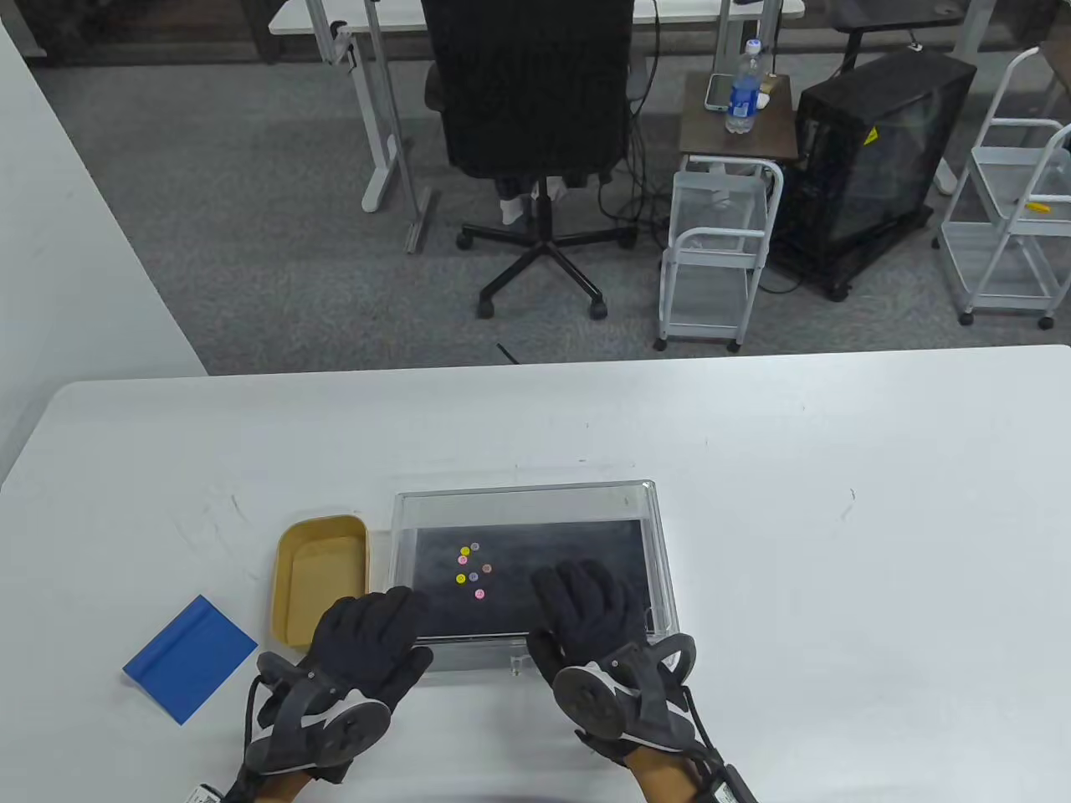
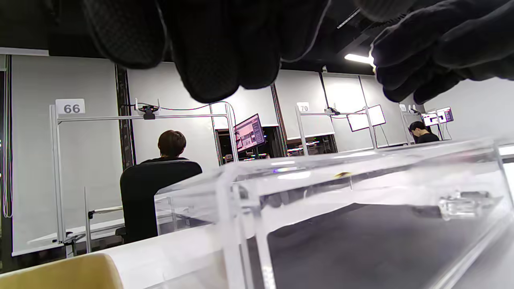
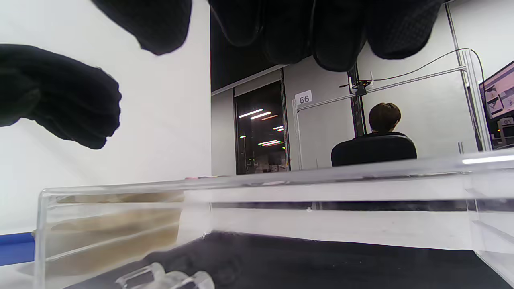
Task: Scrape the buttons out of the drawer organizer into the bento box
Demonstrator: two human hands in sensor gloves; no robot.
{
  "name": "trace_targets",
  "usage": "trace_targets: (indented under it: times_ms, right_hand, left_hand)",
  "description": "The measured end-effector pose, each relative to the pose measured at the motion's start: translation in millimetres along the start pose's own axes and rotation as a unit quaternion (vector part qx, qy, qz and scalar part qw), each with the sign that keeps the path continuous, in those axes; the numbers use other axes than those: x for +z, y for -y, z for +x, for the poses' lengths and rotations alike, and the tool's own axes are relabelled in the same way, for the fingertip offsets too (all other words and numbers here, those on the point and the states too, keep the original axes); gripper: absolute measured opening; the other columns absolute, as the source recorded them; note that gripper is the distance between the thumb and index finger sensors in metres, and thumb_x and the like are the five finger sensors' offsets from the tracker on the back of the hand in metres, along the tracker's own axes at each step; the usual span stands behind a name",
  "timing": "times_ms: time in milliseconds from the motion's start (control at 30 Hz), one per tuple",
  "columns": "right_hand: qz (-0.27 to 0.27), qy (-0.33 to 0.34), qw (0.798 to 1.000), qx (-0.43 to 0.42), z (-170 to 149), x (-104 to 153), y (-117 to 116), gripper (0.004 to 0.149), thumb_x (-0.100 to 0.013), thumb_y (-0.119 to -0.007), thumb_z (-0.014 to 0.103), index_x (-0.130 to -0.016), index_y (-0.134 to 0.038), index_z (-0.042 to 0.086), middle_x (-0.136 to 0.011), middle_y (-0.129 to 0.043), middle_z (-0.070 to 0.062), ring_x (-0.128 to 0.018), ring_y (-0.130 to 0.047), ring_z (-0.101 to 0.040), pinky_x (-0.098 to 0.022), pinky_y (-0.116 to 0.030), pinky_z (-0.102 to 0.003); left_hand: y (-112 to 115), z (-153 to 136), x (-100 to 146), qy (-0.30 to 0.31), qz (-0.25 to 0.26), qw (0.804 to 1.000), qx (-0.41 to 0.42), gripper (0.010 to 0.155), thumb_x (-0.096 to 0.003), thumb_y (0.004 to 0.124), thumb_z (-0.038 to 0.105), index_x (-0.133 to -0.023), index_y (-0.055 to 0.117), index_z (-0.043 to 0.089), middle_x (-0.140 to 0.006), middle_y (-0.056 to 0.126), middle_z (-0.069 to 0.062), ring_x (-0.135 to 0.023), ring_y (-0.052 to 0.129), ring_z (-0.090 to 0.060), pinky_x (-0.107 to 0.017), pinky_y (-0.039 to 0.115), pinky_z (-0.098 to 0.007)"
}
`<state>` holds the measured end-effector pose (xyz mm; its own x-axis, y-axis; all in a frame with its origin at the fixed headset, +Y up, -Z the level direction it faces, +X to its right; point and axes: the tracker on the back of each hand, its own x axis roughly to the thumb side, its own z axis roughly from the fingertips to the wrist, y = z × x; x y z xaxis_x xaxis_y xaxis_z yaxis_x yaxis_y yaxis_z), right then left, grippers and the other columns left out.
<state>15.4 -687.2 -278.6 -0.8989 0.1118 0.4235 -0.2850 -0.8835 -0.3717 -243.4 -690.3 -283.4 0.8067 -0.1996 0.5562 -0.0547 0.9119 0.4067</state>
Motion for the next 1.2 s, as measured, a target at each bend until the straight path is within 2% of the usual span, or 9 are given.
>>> trace_targets:
  times_ms: [100,300,567,900,1200]
  right_hand:
    - [-0.002,-0.004,1.000,0.001,-0.3,-0.2,0.1,0.064,-0.055,-0.070,0.047,-0.107,-0.050,0.014,-0.108,-0.060,-0.019,-0.097,-0.068,-0.050,-0.069,-0.066,-0.065]
    - [-0.007,-0.005,1.000,0.008,-1.3,0.4,0.9,0.070,-0.054,-0.068,0.054,-0.107,-0.050,0.013,-0.107,-0.060,-0.020,-0.097,-0.068,-0.050,-0.068,-0.066,-0.065]
    - [-0.006,-0.009,1.000,0.007,-2.4,0.9,0.6,0.069,-0.054,-0.069,0.052,-0.107,-0.050,0.013,-0.107,-0.060,-0.020,-0.097,-0.068,-0.050,-0.068,-0.066,-0.065]
    - [-0.002,-0.016,1.000,0.008,-4.9,0.8,0.7,0.069,-0.054,-0.069,0.052,-0.107,-0.049,0.012,-0.108,-0.060,-0.021,-0.097,-0.068,-0.050,-0.068,-0.066,-0.065]
    - [0.000,-0.016,1.000,0.007,-5.0,0.4,0.3,0.069,-0.055,-0.069,0.052,-0.108,-0.049,0.012,-0.108,-0.060,-0.021,-0.097,-0.067,-0.050,-0.068,-0.066,-0.066]
  left_hand:
    - [-1.1,-0.5,0.2,0.001,0.000,1.000,-0.001,0.062,-0.0567,0.054,0.054,-0.111,0.059,0.023,-0.107,0.075,-0.008,-0.089,0.091,-0.031,-0.067,0.072,-0.058]
    - [-3.1,-8.6,0.0,-0.013,0.004,1.000,-0.003,0.061,-0.0567,0.054,0.054,-0.109,0.062,0.024,-0.106,0.076,-0.007,-0.089,0.091,-0.031,-0.067,0.073,-0.058]
    - [-9.2,-26.5,1.4,-0.050,0.015,0.999,-0.008,0.061,-0.0565,0.055,0.054,-0.108,0.063,0.024,-0.105,0.078,-0.006,-0.088,0.092,-0.030,-0.067,0.073,-0.058]
    - [-10.4,-61.6,4.9,-0.106,0.016,0.994,-0.006,0.060,-0.0562,0.057,0.054,-0.108,0.064,0.024,-0.104,0.079,-0.005,-0.088,0.093,-0.029,-0.067,0.074,-0.057]
    - [-16.4,-104.5,17.8,-0.194,-0.008,0.981,-0.015,0.061,-0.0561,0.058,0.054,-0.109,0.062,0.025,-0.107,0.077,-0.005,-0.091,0.091,-0.030,-0.068,0.072,-0.058]
